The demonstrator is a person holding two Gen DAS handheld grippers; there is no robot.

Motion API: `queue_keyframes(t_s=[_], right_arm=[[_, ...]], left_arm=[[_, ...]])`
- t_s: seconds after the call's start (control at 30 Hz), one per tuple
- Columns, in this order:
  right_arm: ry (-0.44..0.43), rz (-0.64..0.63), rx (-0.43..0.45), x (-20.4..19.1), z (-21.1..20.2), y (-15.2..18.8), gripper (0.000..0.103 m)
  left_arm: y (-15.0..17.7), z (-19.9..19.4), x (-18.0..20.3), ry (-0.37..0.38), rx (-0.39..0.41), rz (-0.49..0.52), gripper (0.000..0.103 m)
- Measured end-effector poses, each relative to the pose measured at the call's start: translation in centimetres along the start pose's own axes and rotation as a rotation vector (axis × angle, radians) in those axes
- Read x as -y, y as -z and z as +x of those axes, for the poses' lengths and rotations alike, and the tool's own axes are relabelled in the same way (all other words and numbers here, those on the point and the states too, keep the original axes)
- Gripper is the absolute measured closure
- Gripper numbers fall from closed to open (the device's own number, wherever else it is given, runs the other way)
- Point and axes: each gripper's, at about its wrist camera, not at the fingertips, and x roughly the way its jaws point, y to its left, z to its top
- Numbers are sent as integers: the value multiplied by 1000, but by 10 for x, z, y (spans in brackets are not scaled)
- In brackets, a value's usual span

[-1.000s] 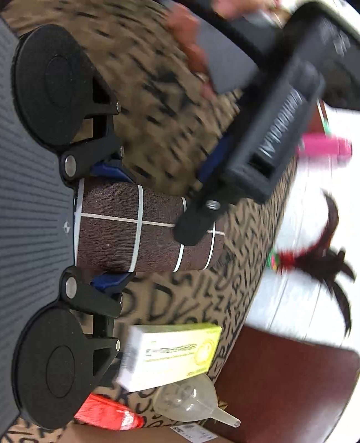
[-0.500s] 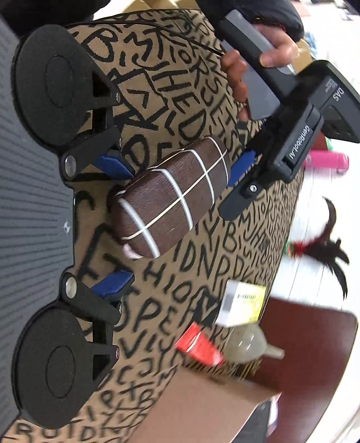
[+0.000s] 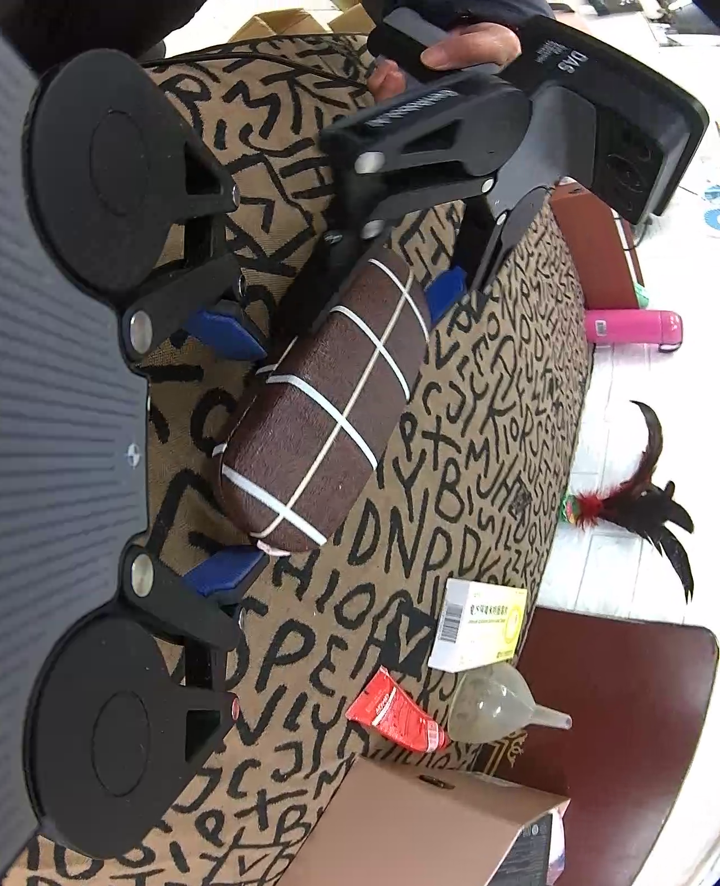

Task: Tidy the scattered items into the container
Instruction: 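Grasp the brown striped glasses case with the right gripper, then carry the glasses case into the cardboard box and open the right gripper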

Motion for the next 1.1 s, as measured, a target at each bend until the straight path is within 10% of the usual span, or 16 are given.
queue_keyframes(t_s=[1.1], right_arm=[[75, -98, 54, -9, -47, -12, 22]], left_arm=[[-14, -32, 36, 14, 160, -76, 0]])
